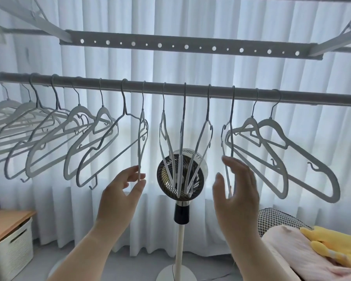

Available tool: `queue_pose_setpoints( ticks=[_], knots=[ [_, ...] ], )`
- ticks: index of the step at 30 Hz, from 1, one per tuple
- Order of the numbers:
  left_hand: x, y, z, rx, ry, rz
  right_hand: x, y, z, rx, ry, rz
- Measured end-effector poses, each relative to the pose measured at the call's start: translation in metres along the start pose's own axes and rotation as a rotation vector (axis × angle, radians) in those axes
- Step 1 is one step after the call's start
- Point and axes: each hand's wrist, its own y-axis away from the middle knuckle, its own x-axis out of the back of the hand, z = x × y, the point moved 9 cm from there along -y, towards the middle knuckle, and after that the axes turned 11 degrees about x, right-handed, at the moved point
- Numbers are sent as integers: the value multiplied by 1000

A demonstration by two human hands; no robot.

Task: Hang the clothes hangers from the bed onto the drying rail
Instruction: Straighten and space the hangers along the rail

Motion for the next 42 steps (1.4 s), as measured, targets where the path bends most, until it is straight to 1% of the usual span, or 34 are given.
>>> queue_pose_setpoints(
  ticks=[2, 4, 6, 10, 17, 26, 31, 42],
  knots=[
    [1, 0, -1, 9, 11, 2, -17, 0, -3, -116, -172, -37],
    [1, -1, -2, 16, 13, 3, -37, 7, 2, -309, -290, -117],
    [2, -1, -4, 11, 14, 4, -51, 13, 5, -423, -317, -194],
    [2, -2, -5, 8, 23, -7, -69, 23, 7, -531, -314, -323],
    [4, -2, -6, 6, 35, 0, -70, 28, 16, -537, -297, -298],
    [7, 0, 0, -29, 4, 40, -44, 27, 34, -445, -217, -203],
    [8, 1, 2, -32, -5, 61, -38, 27, 36, -417, -170, -219],
    [14, 3, 4, -60, -25, 100, -39, 28, 35, -388, -189, -215]
  ],
)
